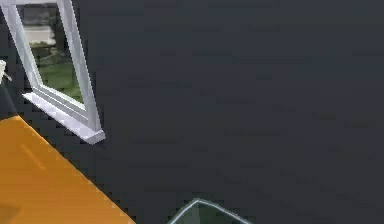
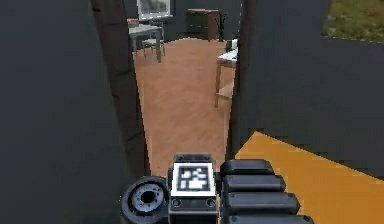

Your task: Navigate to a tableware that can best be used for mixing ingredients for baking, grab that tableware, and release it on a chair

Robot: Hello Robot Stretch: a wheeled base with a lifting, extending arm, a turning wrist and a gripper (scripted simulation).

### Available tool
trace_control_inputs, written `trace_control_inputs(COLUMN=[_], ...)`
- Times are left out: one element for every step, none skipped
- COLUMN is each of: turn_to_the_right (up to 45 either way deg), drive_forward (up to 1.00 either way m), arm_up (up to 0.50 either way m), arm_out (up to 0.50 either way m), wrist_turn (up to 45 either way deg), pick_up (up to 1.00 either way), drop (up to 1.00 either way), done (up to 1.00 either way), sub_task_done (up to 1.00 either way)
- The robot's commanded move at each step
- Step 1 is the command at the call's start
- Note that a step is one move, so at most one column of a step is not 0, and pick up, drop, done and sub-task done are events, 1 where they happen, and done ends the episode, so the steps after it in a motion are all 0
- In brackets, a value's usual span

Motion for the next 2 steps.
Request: trace_control_inputs(turn_to_the_right=[-9.0, 45.0], drive_forward=[0.00, 0.00], arm_up=[0.00, 0.00], arm_out=[0.00, 0.00], wrist_turn=[0.0, 0.0], pick_up=[0.00, 0.00], drop=[0.00, 0.00], done=[0.00, 0.00], sub_task_done=[0.00, 0.00])
